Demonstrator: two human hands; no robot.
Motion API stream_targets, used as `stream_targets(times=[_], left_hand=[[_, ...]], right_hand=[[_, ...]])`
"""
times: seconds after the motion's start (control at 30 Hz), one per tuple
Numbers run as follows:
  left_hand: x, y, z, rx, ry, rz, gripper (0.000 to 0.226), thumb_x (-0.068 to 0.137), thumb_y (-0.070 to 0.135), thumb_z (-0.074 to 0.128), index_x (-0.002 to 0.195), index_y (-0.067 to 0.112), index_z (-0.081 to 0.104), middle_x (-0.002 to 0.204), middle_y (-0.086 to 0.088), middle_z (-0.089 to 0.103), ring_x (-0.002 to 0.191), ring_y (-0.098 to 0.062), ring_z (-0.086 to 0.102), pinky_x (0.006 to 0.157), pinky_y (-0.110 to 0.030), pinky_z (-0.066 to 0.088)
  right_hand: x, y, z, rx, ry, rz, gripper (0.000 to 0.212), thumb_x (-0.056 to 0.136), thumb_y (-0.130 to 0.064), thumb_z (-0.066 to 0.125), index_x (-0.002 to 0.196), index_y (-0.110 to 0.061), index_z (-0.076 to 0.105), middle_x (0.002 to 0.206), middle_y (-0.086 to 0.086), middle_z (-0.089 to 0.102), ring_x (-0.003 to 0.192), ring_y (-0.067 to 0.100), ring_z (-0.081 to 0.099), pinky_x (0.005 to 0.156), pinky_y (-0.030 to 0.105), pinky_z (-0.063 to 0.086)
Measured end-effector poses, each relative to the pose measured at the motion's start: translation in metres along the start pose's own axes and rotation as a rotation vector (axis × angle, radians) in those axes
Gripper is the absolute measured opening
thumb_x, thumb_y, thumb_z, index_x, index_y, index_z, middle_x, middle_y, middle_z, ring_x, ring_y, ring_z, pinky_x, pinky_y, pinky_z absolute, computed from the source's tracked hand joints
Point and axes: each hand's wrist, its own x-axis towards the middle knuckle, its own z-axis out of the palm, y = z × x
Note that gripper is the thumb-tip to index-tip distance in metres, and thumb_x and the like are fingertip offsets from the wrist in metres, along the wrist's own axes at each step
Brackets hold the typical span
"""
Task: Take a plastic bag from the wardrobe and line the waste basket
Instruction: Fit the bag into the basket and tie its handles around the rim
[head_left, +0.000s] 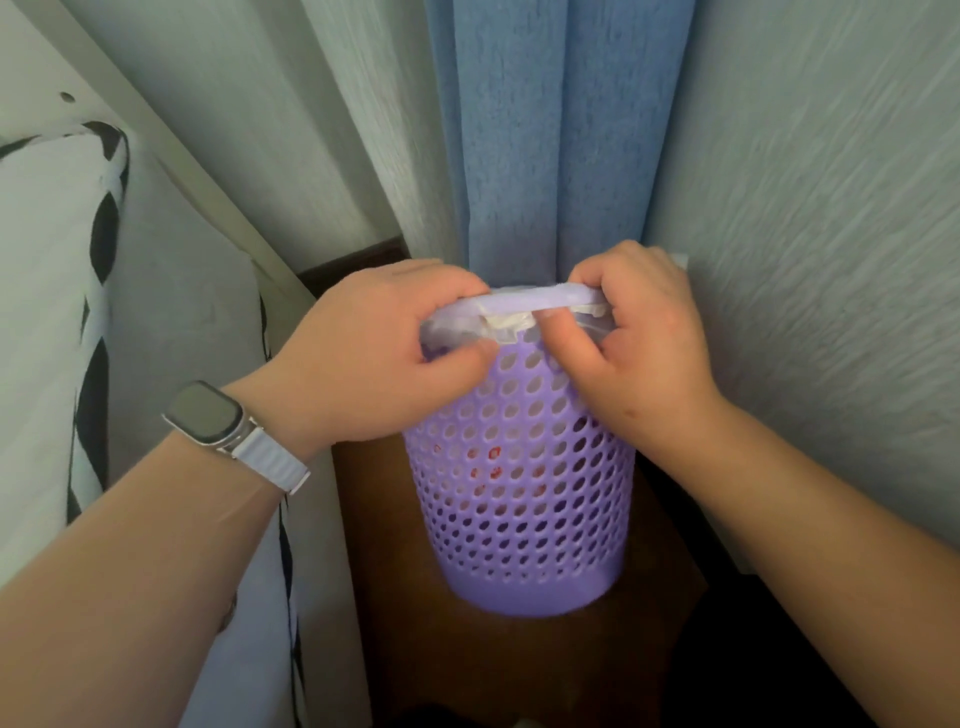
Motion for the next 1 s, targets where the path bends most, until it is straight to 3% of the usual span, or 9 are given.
stream_targets(times=[0.1, 0.27, 0.4, 0.53, 0.7, 0.87, 1.0], left_hand=[[0.002, 0.006, 0.005, 0.061, 0.036, 0.061, 0.033, 0.085, 0.037, 0.056, 0.113, 0.021, 0.064, 0.093, 0.006, 0.066, 0.085, -0.015, 0.059, 0.076, -0.031, 0.045], [0.003, 0.007, 0.008, 0.162, 0.106, 0.081, 0.025, 0.092, 0.034, 0.048, 0.093, 0.015, 0.064, 0.076, 0.001, 0.061, 0.069, -0.022, 0.057, 0.062, -0.041, 0.045], [0.001, 0.003, 0.009, 0.210, 0.137, 0.055, 0.028, 0.093, 0.037, 0.043, 0.086, 0.016, 0.060, 0.069, 0.001, 0.057, 0.065, -0.023, 0.054, 0.057, -0.040, 0.042], [0.000, -0.003, 0.004, 0.123, 0.192, -0.003, 0.028, 0.092, 0.036, 0.043, 0.086, 0.015, 0.061, 0.070, 0.003, 0.057, 0.066, -0.018, 0.053, 0.059, -0.036, 0.041], [0.000, -0.008, 0.000, -0.019, 0.208, -0.030, 0.024, 0.093, 0.031, 0.046, 0.081, 0.015, 0.059, 0.065, 0.006, 0.052, 0.061, -0.014, 0.047, 0.057, -0.034, 0.040], [-0.001, -0.011, 0.001, -0.025, 0.206, -0.033, 0.026, 0.093, 0.033, 0.046, 0.081, 0.015, 0.060, 0.065, 0.006, 0.052, 0.060, -0.013, 0.049, 0.056, -0.032, 0.040], [-0.002, -0.010, 0.002, -0.048, 0.191, -0.035, 0.022, 0.092, 0.032, 0.048, 0.081, 0.016, 0.059, 0.065, 0.012, 0.051, 0.060, -0.005, 0.047, 0.056, -0.025, 0.037]], right_hand=[[0.000, -0.002, 0.000, 0.000, 0.008, -0.008, 0.021, 0.083, -0.031, 0.057, 0.082, -0.010, 0.059, 0.077, 0.005, 0.053, 0.074, 0.027, 0.050, 0.070, 0.045, 0.039], [-0.001, -0.010, 0.003, 0.055, -0.038, -0.006, 0.019, 0.084, -0.032, 0.057, 0.083, -0.013, 0.060, 0.079, -0.001, 0.053, 0.074, 0.025, 0.051, 0.068, 0.045, 0.041], [0.004, -0.008, -0.003, 0.138, -0.109, -0.026, 0.017, 0.087, -0.029, 0.062, 0.089, -0.013, 0.066, 0.082, -0.002, 0.061, 0.077, 0.019, 0.055, 0.071, 0.038, 0.045], [0.012, 0.000, -0.015, 0.212, -0.137, -0.034, 0.023, 0.090, -0.030, 0.061, 0.100, -0.012, 0.071, 0.092, -0.001, 0.069, 0.087, 0.015, 0.063, 0.081, 0.036, 0.050], [0.019, 0.005, -0.018, 0.263, -0.088, 0.004, 0.024, 0.093, -0.027, 0.056, 0.098, -0.011, 0.073, 0.092, -0.007, 0.066, 0.089, 0.013, 0.062, 0.084, 0.035, 0.049], [0.017, 0.007, -0.014, 0.264, -0.106, -0.017, 0.019, 0.090, -0.027, 0.062, 0.095, -0.011, 0.071, 0.094, 0.000, 0.066, 0.093, 0.019, 0.060, 0.087, 0.040, 0.047], [0.012, 0.005, -0.012, 0.232, -0.100, 0.008, 0.016, 0.088, -0.029, 0.065, 0.092, -0.014, 0.066, 0.087, -0.011, 0.058, 0.085, 0.013, 0.055, 0.081, 0.028, 0.044]])
